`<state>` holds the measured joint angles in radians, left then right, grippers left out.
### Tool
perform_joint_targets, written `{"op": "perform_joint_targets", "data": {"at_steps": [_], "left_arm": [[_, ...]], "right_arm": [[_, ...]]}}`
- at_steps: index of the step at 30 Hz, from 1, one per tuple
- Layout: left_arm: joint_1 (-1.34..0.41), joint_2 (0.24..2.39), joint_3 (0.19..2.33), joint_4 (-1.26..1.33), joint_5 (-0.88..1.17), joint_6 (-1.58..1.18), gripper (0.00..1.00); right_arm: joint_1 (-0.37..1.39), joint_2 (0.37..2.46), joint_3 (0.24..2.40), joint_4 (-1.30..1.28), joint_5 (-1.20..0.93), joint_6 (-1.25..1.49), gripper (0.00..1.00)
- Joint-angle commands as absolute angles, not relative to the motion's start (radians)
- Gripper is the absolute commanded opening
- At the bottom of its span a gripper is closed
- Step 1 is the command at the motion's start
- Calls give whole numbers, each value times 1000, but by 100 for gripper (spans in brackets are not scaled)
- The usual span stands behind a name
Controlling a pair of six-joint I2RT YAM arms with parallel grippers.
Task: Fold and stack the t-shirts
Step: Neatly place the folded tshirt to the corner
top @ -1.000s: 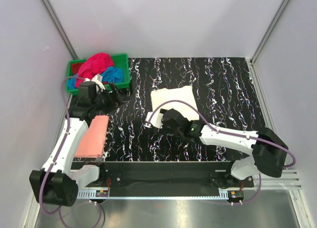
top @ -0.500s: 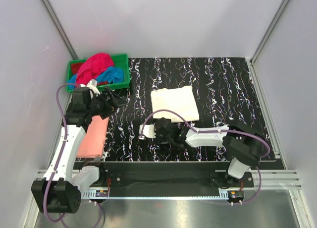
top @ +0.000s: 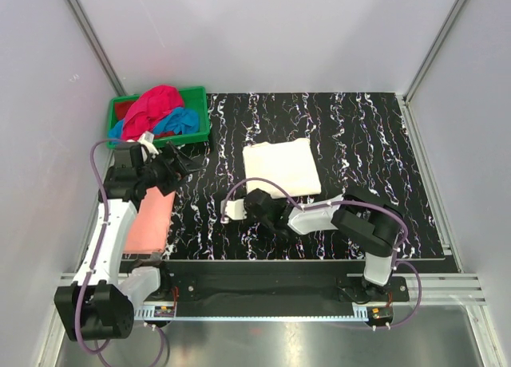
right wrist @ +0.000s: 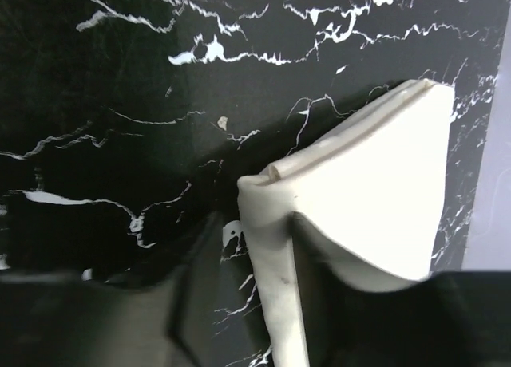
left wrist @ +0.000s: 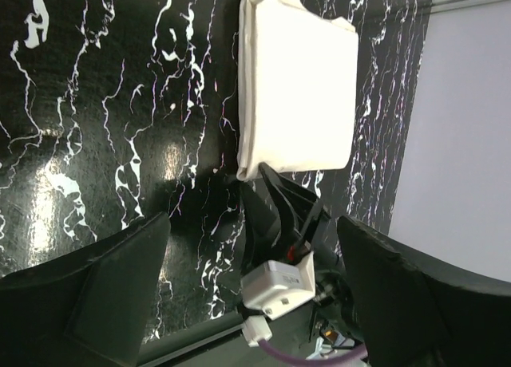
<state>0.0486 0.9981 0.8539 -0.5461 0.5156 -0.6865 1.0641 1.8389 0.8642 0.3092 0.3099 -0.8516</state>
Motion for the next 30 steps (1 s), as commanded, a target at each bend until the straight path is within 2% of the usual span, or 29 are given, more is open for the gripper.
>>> {"op": "perform_joint_targets", "data": {"at_steps": [1, 2, 4, 6, 9, 15, 21, 24, 30], "left_arm": [[58, 1023, 839, -532, 583, -699, 94], [58, 1029, 830, -520, 597, -721, 95], [58, 1054, 815, -471, 640, -758, 99], [54, 1087, 775, -367, 707, -839, 99], [23, 1118, 769, -289, 698, -899, 99], [-100, 1222, 738, -4, 667, -1133, 99], [-241, 1431, 745, 255, 603, -1333, 99], [-274, 1572, 787, 314, 591, -1365, 99], [-294, 1724, 891, 334, 600, -1405, 99]], "right_arm": [[1035, 1879, 908, 285, 288, -856, 41], [1032, 1879, 928, 272, 284, -857, 27], [1026, 1865, 946, 213, 264, -854, 15], [1019, 1832, 956, 187, 247, -844, 7], [1003, 1790, 959, 163, 227, -838, 1], [936, 1685, 988, 80, 126, -827, 0], [856, 1617, 1023, 15, 26, -825, 0], [832, 1602, 1028, 9, 3, -827, 0], [799, 1582, 1028, 23, -51, -804, 0]]}}
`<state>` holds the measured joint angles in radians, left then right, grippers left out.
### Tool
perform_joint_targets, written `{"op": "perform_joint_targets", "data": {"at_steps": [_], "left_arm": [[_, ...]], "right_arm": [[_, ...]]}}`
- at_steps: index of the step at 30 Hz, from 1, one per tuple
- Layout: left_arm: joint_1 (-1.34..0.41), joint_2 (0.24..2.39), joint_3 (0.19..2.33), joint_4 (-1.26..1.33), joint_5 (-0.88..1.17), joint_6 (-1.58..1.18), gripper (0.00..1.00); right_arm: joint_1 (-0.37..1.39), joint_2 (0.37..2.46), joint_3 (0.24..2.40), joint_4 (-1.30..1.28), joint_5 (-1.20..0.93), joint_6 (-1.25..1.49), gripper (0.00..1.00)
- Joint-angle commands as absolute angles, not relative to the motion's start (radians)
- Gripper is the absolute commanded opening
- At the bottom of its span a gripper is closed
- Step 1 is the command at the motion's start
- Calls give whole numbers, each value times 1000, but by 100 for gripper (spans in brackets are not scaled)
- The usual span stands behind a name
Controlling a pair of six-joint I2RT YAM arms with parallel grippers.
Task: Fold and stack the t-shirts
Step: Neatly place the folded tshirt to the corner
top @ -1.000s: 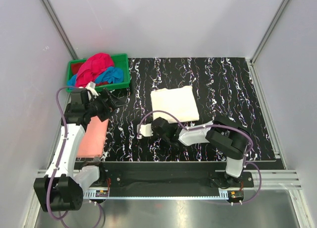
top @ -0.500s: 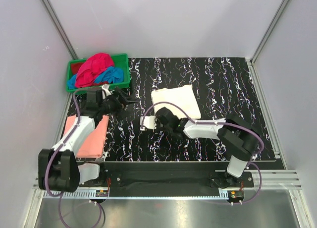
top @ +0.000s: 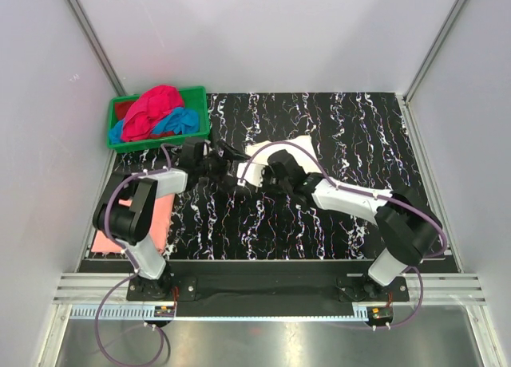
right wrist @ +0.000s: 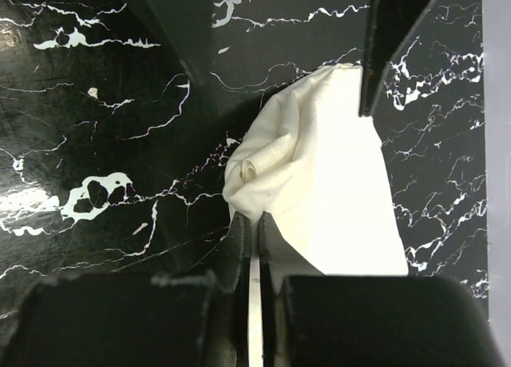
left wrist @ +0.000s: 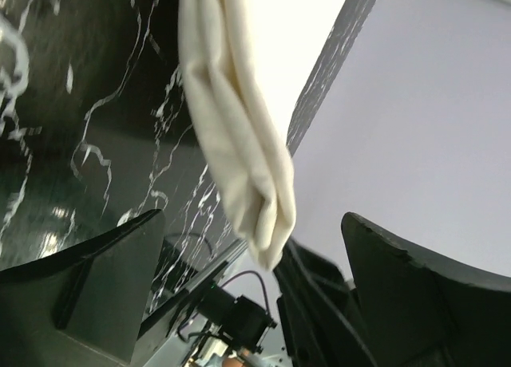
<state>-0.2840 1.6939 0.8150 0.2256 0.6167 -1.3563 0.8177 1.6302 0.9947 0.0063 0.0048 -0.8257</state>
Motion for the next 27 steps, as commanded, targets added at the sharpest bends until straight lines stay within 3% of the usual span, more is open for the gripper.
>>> {"op": "perform_joint_targets", "data": {"at_steps": [1, 25, 27], "left_arm": [[-296, 1741, 900, 339, 601, -1413, 99], [-353, 2081, 1169, 285, 529, -1537, 99], [-350, 2118, 1205, 290, 526, -1540, 95]], "right_arm": [[798, 1578, 1031, 26, -52, -804, 0], [715, 1536, 1068, 71, -143, -781, 0], [713, 1531, 1068, 71, -146, -779, 0]]}}
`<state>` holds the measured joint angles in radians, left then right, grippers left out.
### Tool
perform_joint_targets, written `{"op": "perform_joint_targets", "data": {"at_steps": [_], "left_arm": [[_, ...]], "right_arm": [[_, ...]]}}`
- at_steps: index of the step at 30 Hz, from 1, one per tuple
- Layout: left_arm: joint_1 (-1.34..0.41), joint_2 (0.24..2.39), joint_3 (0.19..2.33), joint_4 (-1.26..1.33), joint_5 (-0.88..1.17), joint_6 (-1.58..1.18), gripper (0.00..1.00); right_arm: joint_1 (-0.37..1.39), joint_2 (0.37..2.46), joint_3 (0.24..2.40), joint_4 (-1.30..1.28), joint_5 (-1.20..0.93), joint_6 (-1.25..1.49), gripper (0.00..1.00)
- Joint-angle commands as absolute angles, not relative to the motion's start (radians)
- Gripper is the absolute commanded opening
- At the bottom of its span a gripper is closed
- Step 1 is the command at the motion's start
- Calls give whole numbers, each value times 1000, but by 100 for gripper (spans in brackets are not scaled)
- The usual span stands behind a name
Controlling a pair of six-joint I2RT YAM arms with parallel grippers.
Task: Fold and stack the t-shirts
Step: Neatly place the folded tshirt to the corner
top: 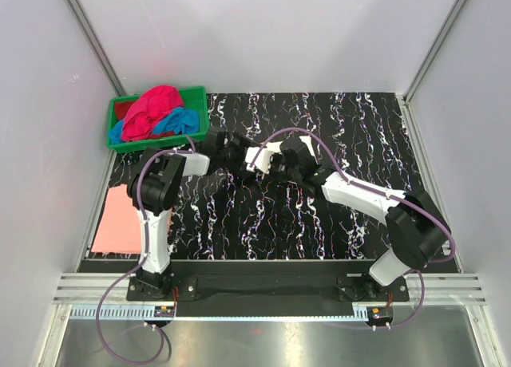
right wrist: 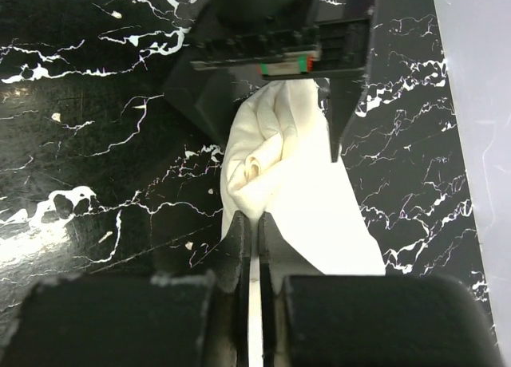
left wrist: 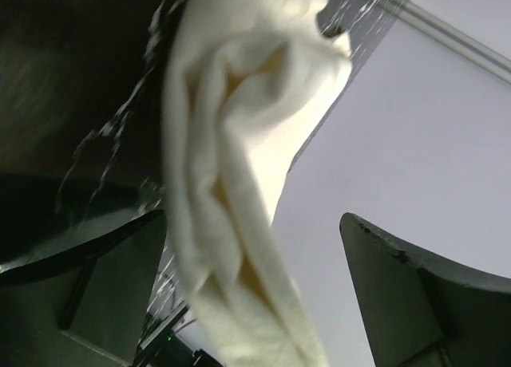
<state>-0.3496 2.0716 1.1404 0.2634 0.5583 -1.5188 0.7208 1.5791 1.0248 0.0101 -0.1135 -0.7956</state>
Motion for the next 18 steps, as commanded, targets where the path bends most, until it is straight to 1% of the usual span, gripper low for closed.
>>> {"op": "perform_joint_targets", "data": {"at_steps": [1, 2, 4, 5, 7, 8, 9, 10, 11, 12, 13, 14, 15, 16, 18], "left_arm": [[-348, 2131, 1218, 287, 528, -1537, 93], [-345, 2141, 1229, 291, 528, -1537, 90], [-342, 2166, 1252, 298, 525, -1536, 78], [-341, 2175, 1258, 302, 528, -1529, 64], [-336, 2180, 1273, 285, 529, -1513, 47], [-334, 2174, 1276, 288, 528, -1499, 37], [-333, 2171, 1281, 287, 528, -1488, 19], [-331, 2163, 1284, 276, 526, -1447, 9], [-333, 2137, 1298, 234, 506, -1421, 1], [-331, 2122, 1307, 203, 490, -1390, 0], [-331, 2103, 1312, 181, 479, -1324, 0], [-331, 2058, 1319, 123, 451, -1290, 0], [-331, 2028, 1321, 91, 430, -1260, 0], [-331, 1996, 1309, 65, 408, -1220, 0], [-333, 1889, 1260, 43, 355, -1186, 0]], "right_arm": [[712, 1528, 1068, 71, -146, -776, 0], [712, 1525, 1069, 66, -147, -773, 0], [710, 1511, 1063, 66, -153, -764, 0], [709, 1505, 1063, 60, -158, -755, 0], [710, 1496, 1062, 52, -161, -744, 0], [710, 1487, 1060, 48, -161, -730, 1], [710, 1479, 1054, 49, -155, -724, 4], [709, 1471, 1048, 48, -147, -715, 15], [709, 1457, 1043, 45, -137, -686, 41], [710, 1448, 1042, 38, -115, -666, 54], [709, 1436, 1043, 25, -104, -646, 64], [710, 1424, 1048, -35, -91, -590, 72], [710, 1396, 1052, -61, -36, -551, 89], [707, 1384, 1063, -92, -5, -513, 99], [710, 1333, 1071, -214, 67, -416, 100]]}}
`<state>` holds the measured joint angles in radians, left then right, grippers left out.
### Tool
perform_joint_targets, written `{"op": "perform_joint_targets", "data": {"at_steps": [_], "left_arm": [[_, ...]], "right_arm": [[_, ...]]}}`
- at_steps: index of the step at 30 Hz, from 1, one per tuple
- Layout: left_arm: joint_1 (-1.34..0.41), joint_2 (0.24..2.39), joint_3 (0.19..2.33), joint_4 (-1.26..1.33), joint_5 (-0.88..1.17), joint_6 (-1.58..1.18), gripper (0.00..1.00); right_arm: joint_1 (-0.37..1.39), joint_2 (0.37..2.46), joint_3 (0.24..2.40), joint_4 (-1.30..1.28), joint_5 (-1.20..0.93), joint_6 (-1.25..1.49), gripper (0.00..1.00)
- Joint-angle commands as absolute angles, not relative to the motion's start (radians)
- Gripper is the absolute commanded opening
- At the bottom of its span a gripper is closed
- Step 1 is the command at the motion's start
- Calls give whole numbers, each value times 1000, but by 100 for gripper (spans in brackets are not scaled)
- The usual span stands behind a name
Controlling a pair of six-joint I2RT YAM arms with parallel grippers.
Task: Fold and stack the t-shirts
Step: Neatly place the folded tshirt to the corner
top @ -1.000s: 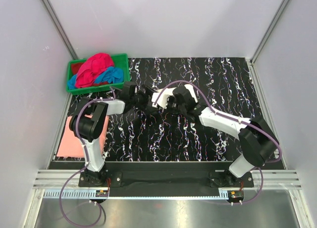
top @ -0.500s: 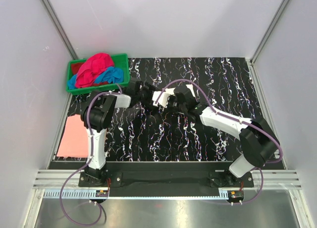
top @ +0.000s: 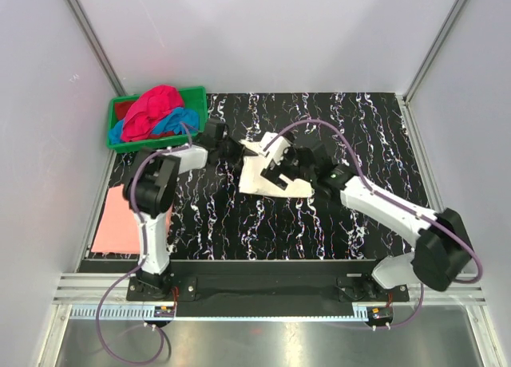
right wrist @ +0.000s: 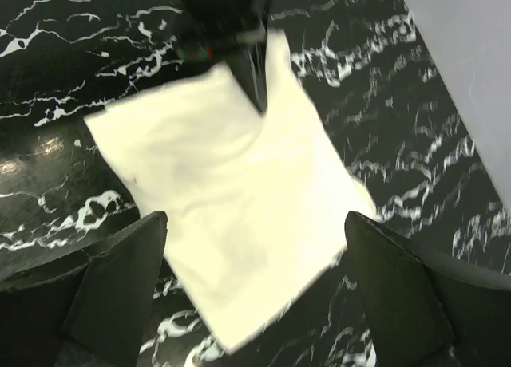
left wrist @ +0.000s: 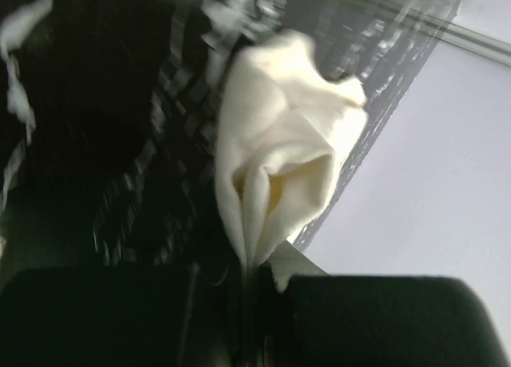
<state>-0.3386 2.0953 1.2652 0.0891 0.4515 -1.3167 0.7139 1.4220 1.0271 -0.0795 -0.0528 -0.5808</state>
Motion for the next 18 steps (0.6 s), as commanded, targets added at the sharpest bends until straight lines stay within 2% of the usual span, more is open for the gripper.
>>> {"op": "perform_joint_targets", "data": {"at_steps": [1, 4, 12, 18], "left_arm": [[-331, 1855, 1250, 22, 341, -1168, 0], [-333, 1729, 1209, -107, 264, -1098, 0], [-312, 1401, 1016, -314, 5, -1157, 0], [-285, 1309, 1138, -598, -207, -1115, 0]], "right_arm": [[710, 1309, 1063, -245, 84, -379, 100], [710, 1195, 1016, -336, 95, -301, 100], [710, 950, 893, -403, 77, -219, 100], [710, 893, 891, -448, 16, -152, 100]]}}
